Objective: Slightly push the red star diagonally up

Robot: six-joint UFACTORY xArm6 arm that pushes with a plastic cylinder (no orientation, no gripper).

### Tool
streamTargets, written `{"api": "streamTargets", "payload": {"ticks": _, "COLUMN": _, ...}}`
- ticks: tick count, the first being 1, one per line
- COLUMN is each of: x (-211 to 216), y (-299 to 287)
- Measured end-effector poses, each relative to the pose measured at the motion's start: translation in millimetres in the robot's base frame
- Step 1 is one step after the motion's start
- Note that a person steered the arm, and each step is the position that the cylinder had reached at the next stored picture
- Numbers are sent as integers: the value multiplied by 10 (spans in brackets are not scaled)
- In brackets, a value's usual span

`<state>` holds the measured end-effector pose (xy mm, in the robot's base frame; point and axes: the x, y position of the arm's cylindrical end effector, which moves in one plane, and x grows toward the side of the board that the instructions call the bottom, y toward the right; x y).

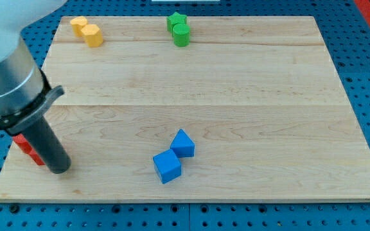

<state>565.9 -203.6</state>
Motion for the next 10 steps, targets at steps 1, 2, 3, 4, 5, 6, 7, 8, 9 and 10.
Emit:
{"api": "streamTargets", "payload": {"ticks": 1, "x": -137, "y": -263}}
{"api": "streamTargets", "payload": {"ticks": 2, "x": -273, "y": -655}}
{"api": "streamTargets", "payload": {"ticks": 3, "x": -299, "y": -239}}
{"api": "streamTargets", "payload": {"ticks": 4, "x": -248, "y": -287}}
{"api": "streamTargets", "payload": {"ticks": 5, "x": -179, "y": -832}}
{"api": "streamTargets", "payload": {"ticks": 6, "x": -334, "y": -984}}
{"api": "streamTargets", "payload": {"ticks": 7, "x": -805, "y": -757}}
{"api": "streamTargets", "payload": {"ticks": 8, "x": -864, "y": -283}}
{"api": "streamTargets", "payload": {"ticks": 9, "x": -498, "y": -239}}
{"api": "streamTargets", "payload": {"ticks": 10, "x": -769, "y": -70}}
